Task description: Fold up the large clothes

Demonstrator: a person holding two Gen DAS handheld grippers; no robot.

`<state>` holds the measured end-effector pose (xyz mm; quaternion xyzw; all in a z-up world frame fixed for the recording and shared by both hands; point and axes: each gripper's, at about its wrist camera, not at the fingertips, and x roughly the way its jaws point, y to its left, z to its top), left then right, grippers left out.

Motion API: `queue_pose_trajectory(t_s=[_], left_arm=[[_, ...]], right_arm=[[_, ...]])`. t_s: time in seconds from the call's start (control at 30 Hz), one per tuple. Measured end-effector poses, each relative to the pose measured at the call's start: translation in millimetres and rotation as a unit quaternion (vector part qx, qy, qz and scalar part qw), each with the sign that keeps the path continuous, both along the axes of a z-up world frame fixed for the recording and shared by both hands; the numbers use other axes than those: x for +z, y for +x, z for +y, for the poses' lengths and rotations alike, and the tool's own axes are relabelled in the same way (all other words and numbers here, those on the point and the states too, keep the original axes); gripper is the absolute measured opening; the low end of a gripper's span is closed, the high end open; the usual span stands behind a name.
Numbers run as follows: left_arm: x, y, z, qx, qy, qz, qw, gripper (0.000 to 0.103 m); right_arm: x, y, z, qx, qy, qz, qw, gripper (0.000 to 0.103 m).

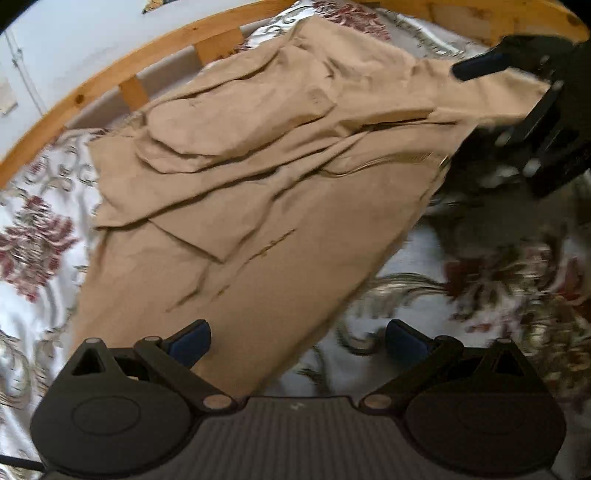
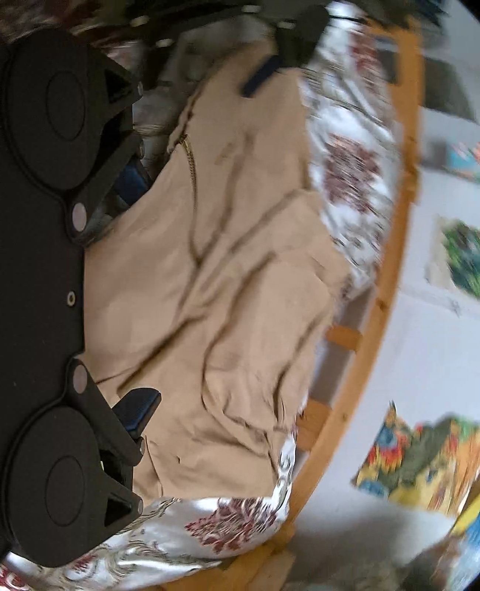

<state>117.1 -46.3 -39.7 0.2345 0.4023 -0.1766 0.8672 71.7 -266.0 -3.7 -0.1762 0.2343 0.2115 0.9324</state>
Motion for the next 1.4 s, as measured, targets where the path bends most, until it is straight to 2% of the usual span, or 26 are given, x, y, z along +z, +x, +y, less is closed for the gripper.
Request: queue_pose_trajectory(t_s=[0.13,0.37,0.47,0.5,0.57,0.6,0.67,0.73,0.87,0.9,0.93,1.07,1.17,1.23,1.27,1.33,1.4], left_arm=[[9.9,10.4,16.1,0.023,-0.008,-0.021,0.9995,0.092],[18.6,12.9,55.8,0.08,0.031,-0.065,0.9942,0.092],[20.2,10.8,77.5,0.124,0.024,-0.077,0.9891,0.091],[19.3,11.6,86.3,0.14,0.016,-0.069,0.9876,0.09],[18.6,13.4,99.9,0.161,-0.005,-0.055,0.9854,0.084],[17.6,14.0,104.2,0.173,-0.008,-0.052,0.9836,0.074],[15.1,16.2,108.0,0.18,-0.003,-0.049,0.9825,0.07],[14.8,15.8,109.7,0.178,-0.008,-0.049,0.9827,0.066],[15.3,12.3,108.3,0.161,-0.016,-0.054,0.9853,0.056],[15.3,12.3,108.0,0.157,-0.02,-0.054,0.986,0.051],[14.8,12.3,106.5,0.157,-0.019,-0.055,0.9859,0.035],[14.9,10.5,103.7,0.156,-0.012,-0.061,0.9859,0.024],[18.2,8.2,103.0,0.161,-0.018,-0.073,0.9841,0.014],[20.5,5.6,98.5,0.166,-0.021,-0.087,0.982,0.008],[22.1,4.8,96.5,0.169,-0.022,-0.094,0.9808,0.008],[27.1,2.5,92.8,0.179,-0.028,-0.109,0.9774,0.005],[34.2,-0.8,91.6,0.188,-0.037,-0.123,0.9738,0.005]], right_arm=[[3.9,1.3,-6.7,-0.013,0.011,-0.014,1.0,0.102],[8.8,-5.1,-6.2,-0.023,0.001,-0.047,0.999,0.102],[5.2,-2.5,-5.8,-0.019,-0.011,-0.025,0.999,0.102],[-0.3,2.7,-4.1,-0.013,-0.025,0.012,1.0,0.102],[-14.0,9.8,-0.5,-0.009,-0.057,0.073,0.996,0.102],[-21.2,12.1,1.0,-0.007,-0.075,0.099,0.992,0.102],[-27.5,11.9,1.9,-0.005,-0.104,0.114,0.988,0.102],[-23.0,7.9,0.3,-0.003,-0.119,0.103,0.988,0.102],[-17.6,-7.0,-1.5,-0.007,-0.198,0.045,0.979,0.102],[-18.0,-7.6,-3.8,-0.025,-0.224,0.028,0.974,0.102],[-18.6,-6.8,-8.0,-0.045,-0.24,0.019,0.97,0.102],[-12.6,-0.6,-30.5,-0.094,-0.212,0.042,0.972,0.102],[-13.6,-3.6,-31.7,-0.099,-0.219,0.035,0.97,0.101],[-13.8,-7.5,-26.9,-0.084,-0.219,0.026,0.972,0.088],[-14.1,-9.6,-23.5,-0.076,-0.217,0.026,0.973,0.072],[-11.7,-13.2,-17.8,-0.057,-0.206,0.024,0.977,0.031],[-9.1,-20.3,-8.2,-0.043,-0.217,0.006,0.975,0.017]])
